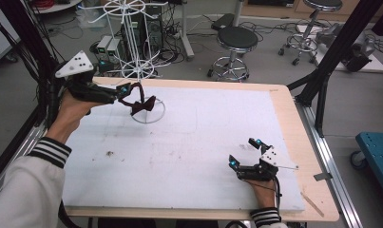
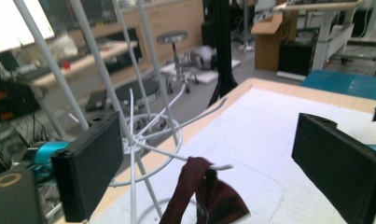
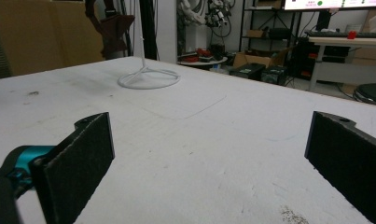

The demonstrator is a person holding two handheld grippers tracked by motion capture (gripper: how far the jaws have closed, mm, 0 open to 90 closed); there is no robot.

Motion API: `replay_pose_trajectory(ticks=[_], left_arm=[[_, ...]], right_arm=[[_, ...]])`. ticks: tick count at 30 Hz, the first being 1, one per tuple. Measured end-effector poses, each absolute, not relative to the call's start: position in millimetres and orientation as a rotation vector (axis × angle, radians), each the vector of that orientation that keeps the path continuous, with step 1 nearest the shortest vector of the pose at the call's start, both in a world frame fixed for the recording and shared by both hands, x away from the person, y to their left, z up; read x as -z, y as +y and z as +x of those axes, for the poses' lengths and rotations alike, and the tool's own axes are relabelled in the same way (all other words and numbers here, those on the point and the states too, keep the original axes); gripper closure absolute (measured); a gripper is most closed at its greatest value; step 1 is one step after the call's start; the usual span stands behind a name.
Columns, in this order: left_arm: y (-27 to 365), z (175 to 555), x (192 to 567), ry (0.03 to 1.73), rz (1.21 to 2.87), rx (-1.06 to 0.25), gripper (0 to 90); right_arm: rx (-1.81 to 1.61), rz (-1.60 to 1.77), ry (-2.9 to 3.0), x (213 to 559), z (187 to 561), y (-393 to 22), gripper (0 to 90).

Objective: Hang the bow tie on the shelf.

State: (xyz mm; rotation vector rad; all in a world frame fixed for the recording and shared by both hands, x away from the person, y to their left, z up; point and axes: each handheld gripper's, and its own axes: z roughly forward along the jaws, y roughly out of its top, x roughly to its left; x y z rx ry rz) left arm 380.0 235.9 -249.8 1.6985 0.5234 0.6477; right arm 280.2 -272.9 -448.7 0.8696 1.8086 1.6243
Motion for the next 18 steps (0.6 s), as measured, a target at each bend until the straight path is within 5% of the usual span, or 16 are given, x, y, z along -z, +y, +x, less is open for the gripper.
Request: replay_pose_trajectory(ticks=[18], left_arm=[[260.4, 301.8, 324.6, 0.461, 1.602, -0.684, 4.9]], right_arm=[[-1.661, 0.896, 1.762, 448.9, 278.0, -276.9, 0.6]])
